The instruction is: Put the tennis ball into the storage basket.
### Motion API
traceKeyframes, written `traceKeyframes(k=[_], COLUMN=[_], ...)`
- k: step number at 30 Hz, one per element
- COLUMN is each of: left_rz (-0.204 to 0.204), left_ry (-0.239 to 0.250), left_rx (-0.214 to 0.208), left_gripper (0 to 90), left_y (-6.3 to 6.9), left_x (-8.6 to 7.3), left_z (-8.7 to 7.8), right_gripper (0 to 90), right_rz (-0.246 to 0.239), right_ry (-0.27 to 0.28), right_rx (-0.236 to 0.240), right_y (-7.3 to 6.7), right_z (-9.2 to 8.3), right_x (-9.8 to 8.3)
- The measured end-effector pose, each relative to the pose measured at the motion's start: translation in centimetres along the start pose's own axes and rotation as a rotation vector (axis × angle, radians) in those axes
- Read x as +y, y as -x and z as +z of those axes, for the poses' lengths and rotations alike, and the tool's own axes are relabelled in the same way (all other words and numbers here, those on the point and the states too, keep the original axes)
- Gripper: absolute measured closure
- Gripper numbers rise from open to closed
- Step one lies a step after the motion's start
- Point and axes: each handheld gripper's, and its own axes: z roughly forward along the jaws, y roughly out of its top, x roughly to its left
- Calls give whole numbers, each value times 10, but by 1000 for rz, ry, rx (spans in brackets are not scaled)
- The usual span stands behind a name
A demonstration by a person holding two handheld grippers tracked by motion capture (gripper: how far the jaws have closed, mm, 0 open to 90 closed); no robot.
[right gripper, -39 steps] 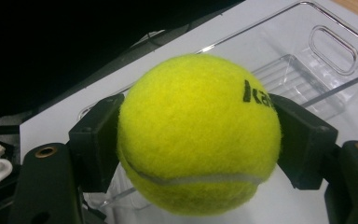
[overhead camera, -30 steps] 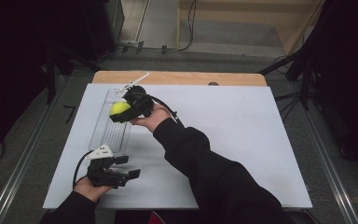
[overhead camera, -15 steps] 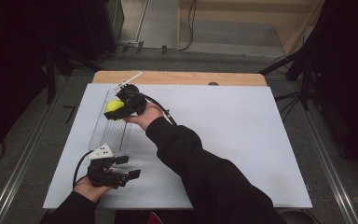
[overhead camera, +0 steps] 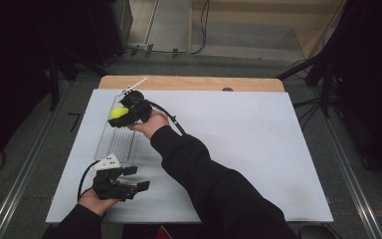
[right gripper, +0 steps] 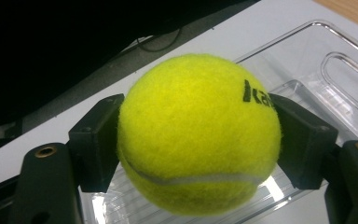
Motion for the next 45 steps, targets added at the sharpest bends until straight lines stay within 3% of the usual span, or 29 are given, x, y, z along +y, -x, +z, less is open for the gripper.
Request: traceKeyframes(k=[7,19,24,28,39,45], left_rz=[-3,-2,-2,-6,-6,-8], left_ry=[3,4,5,4,3,2], left_rx=[-2,-3,-4,0,2,6], left_gripper=[189,189,189,189,189,189], left_y=[0,0,0,0,-1,-1], left_x=[0,0,0,0,0,1], left_z=[0,0,0,0,0,1], right_gripper=[233,224,203,203,189,191], right_rz=[24,24,26,28,16,37], right_ry=[-33,-78,-69,-27,-26,-22], right_rx=[2,12,17,31,31,41], right_y=[3,2,1,1,3,9], right_z=[8,21,23,17,-12,-29], right_x=[-4,-11,-12,-8,-12,-21])
